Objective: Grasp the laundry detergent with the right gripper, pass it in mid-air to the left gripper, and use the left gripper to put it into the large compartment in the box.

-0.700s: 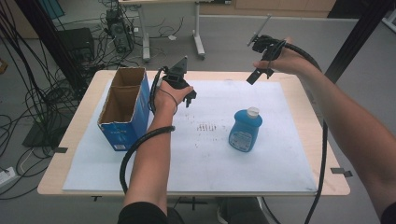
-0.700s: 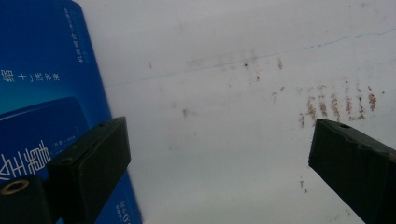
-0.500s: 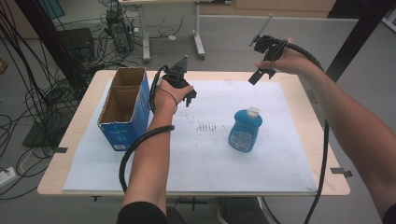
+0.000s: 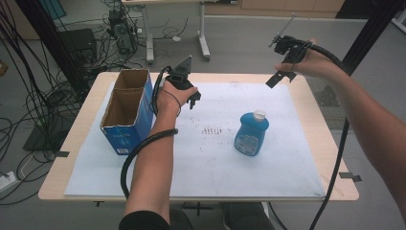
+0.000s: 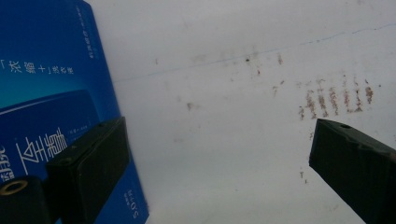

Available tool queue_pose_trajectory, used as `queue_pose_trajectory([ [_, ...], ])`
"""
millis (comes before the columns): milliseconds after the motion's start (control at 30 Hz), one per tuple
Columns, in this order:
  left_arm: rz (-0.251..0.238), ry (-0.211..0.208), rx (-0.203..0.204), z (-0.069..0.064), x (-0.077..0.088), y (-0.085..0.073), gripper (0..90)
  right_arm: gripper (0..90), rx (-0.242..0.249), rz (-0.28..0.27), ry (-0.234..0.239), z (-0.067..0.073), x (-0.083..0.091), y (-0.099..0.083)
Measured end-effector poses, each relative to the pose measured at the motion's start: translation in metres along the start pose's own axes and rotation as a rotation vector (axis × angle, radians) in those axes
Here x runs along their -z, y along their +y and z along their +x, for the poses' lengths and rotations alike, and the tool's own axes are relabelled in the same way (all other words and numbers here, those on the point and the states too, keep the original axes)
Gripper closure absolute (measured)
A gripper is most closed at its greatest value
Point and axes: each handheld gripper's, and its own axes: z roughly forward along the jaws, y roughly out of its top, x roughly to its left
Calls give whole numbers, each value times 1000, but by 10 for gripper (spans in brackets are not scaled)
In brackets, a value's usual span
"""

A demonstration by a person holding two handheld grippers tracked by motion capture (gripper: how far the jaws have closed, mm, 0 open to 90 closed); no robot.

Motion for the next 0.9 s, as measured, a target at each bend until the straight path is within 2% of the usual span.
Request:
queue_pose_trajectory([
  [233, -11, -1, -11, -7, 5, -6, 56, 81, -12, -24, 8, 8, 14, -29],
  [400, -15, -4, -19, -10, 6, -8, 56, 81, -14, -37, 16, 13, 17, -45],
  [467, -22, -6, -22, -11, 7, -10, 56, 81, -15, -42, 19, 17, 18, -57],
  [667, -33, -4, -25, -8, 10, -12, 56, 78, -19, -59, 37, 22, 16, -77],
  [733, -34, -5, -25, -6, 10, -15, 56, 75, -26, -77, 45, 26, 15, -92],
  [767, -34, -5, -25, -6, 10, -15, 56, 75, -26, -77, 45, 26, 15, -92],
  [900, -33, -4, -27, -4, 9, -18, 56, 73, -24, -117, 48, 33, 14, -114],
])
